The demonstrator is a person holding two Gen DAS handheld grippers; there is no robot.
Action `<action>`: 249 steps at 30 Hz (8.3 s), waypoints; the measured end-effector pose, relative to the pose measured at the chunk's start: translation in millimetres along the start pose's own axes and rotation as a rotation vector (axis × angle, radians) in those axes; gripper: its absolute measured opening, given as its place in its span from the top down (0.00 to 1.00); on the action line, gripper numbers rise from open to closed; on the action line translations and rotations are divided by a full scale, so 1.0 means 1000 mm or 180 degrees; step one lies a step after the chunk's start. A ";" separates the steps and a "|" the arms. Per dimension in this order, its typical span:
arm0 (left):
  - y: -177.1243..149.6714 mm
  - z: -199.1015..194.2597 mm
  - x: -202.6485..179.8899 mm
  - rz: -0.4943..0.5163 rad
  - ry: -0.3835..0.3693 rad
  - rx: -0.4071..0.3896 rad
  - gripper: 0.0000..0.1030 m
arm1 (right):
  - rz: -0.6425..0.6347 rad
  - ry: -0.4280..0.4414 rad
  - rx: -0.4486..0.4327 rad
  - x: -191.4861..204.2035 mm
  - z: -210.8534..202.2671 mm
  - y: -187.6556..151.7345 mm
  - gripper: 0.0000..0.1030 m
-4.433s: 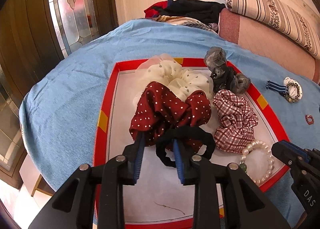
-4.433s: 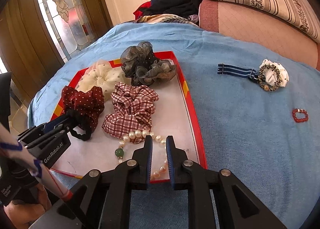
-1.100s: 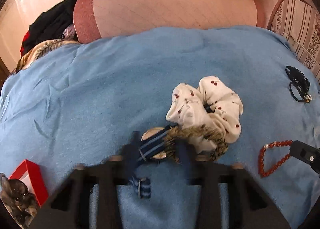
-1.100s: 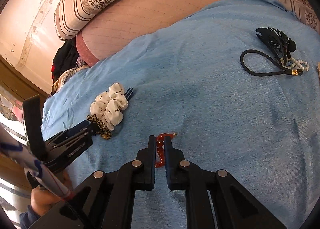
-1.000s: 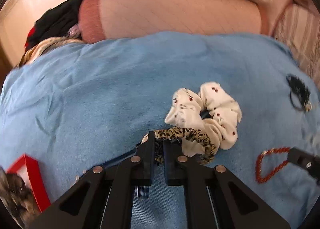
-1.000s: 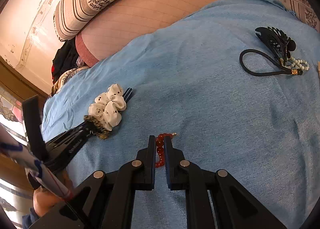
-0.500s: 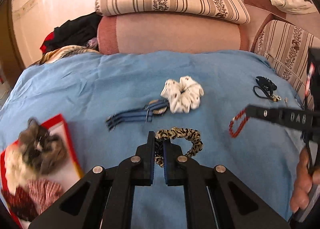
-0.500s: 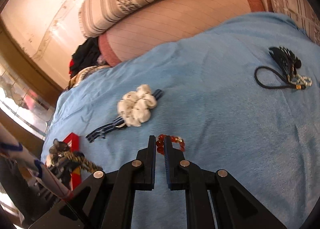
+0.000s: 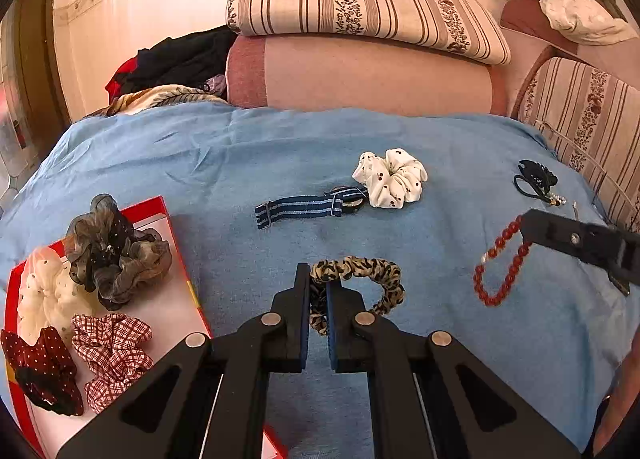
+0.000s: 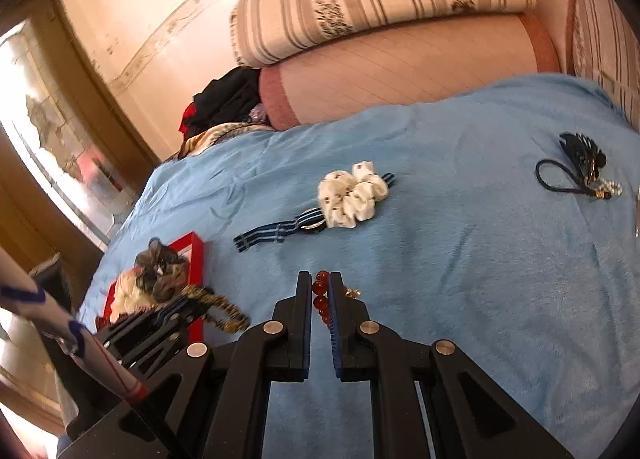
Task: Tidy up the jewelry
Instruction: 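Lift the leopard scrunchie in the left gripper while the right lifts the bead bracelet, then lower the leopard scrunchie into the box and open the left gripper while the right releases the bracelet, then move the right gripper to the white polka-dot scrunchie while the left approaches the striped watch, then grasp the blue striped watch with the left gripper while the right grasps the white scrunchie, then carry the watch in the left gripper and white scrunchie in the right over the box, then lower the watch and white scrunchie into the box and open both grippers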
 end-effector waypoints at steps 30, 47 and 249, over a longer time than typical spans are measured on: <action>0.002 -0.004 -0.001 0.0025 0.0071 -0.0037 0.94 | -0.0313 -0.0078 -0.0040 0.023 0.001 -0.012 0.92; 0.019 -0.043 0.046 -0.0215 0.0122 -0.0267 0.93 | -0.0301 -0.0034 -0.0008 0.074 0.003 -0.014 0.92; -0.064 -0.113 0.207 -0.1151 0.1013 -0.0118 0.37 | -0.1361 -0.0064 0.0737 0.220 0.090 -0.086 0.63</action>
Point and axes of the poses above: each gripper's, at about its wrist camera, not at the fingertips, and z roughly the way its jaws point, x to its left, y to its top, the point moved 5 cm from there along z, roughly the way its jaws point, and after that the axes turned 4 degrees about -z, right-handed, at the moved point
